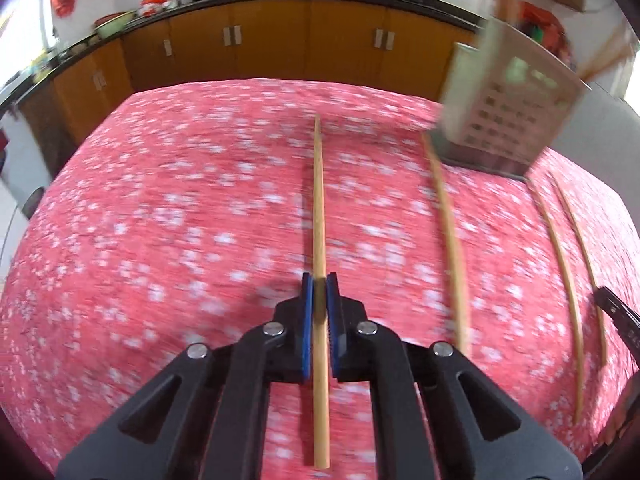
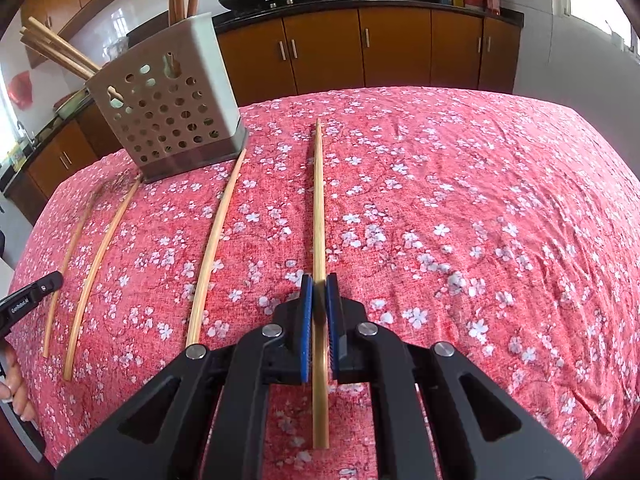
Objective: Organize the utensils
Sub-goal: 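Close the right tool on a chopstick while the left tool grasps another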
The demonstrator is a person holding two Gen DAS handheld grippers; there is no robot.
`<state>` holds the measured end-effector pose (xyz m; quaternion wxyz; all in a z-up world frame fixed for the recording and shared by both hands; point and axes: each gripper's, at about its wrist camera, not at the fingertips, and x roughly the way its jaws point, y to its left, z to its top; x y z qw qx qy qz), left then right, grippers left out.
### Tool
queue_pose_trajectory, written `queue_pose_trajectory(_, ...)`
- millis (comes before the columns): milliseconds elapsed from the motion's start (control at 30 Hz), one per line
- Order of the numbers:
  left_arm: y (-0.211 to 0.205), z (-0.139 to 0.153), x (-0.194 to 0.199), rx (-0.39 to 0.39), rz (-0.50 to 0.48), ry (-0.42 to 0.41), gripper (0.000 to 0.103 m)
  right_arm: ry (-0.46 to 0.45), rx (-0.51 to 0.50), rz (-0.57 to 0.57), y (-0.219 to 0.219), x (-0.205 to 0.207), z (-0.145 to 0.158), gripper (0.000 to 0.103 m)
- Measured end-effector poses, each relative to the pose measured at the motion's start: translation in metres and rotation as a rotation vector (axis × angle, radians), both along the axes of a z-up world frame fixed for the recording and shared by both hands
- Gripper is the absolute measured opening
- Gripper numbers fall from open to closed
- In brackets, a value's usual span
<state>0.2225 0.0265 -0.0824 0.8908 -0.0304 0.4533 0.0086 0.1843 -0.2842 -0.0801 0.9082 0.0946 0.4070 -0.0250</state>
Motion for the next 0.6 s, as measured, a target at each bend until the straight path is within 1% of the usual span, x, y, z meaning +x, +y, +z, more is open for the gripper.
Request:
queue_pose_trajectory(167, 0.022, -0.001, 0.003, 0.002, 0.015, -0.013, 0.01, 0.001, -0.024, -0.033, -0.011, 0.015, 0.001, 0.008)
queue_pose_trajectory(233, 0.023, -0.002, 0.002, 0.009, 0.003, -0.026, 0.01, 0.004, -0.021, -0.029, -0.014, 0.016, 0.0, 0.008)
queue_pose_trajectory(333, 0.02, -0.002, -0.003, 0.041, -0.006, -0.046, 0.013, 0.004, -0.021, -0.029, -0.016, 0.016, -0.001, 0.008)
queue_pose_trajectory(600, 0.021, -0.002, -0.004, 0.013, 0.001, -0.048, 0.013, 0.007, -0.034, -0.029, -0.015, 0.013, -0.001, 0.009)
